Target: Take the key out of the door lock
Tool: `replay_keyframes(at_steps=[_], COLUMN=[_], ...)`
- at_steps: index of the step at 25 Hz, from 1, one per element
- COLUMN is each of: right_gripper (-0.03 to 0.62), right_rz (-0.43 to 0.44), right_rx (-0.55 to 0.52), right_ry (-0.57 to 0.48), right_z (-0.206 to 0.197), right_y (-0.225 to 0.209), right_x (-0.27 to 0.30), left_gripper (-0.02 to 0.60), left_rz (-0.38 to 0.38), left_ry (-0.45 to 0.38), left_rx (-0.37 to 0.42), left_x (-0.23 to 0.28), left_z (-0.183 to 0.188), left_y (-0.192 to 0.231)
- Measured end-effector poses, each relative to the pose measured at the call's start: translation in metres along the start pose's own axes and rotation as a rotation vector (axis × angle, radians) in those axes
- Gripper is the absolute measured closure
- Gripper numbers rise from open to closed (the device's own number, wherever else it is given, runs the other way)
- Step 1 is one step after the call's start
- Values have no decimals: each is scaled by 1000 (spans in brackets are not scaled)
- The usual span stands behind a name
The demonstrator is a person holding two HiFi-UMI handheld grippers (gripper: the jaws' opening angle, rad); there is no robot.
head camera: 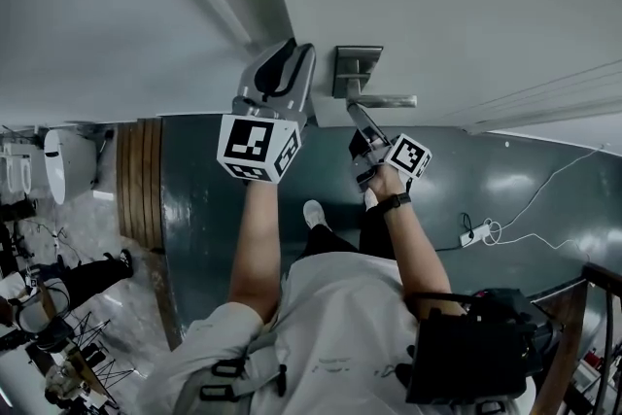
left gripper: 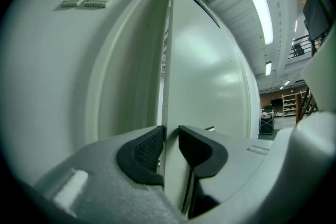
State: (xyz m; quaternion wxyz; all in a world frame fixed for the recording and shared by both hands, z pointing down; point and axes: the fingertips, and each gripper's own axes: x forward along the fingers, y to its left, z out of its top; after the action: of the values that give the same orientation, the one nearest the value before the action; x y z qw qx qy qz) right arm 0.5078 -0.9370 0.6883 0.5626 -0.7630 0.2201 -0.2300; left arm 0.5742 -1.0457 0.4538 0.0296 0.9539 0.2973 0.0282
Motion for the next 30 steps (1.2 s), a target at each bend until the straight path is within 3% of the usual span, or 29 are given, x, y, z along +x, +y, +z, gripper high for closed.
replay_keyframes(at_steps=[2, 7, 10, 18, 30], right_gripper=[290, 379, 431, 562, 565], right_rz=[48, 100, 122, 147, 108], right_rx=[84, 286, 344, 375, 405], right_ry=[-34, -80, -107, -182, -258], right_z=[1, 3, 7, 14, 14], right_y=[2, -2, -4, 4, 3], right_x=[7, 19, 25, 30, 26], left_gripper=[485, 485, 485, 485, 483], left_rz=[3, 13, 18, 46, 75], left_ry=[-2, -3, -10, -6, 36], left_rx=[-4, -20, -53, -70, -56], left_x=[-1, -2, -1, -1, 1], left_z=[1, 2, 0, 1, -2], left_y=[0, 0, 2, 2, 3])
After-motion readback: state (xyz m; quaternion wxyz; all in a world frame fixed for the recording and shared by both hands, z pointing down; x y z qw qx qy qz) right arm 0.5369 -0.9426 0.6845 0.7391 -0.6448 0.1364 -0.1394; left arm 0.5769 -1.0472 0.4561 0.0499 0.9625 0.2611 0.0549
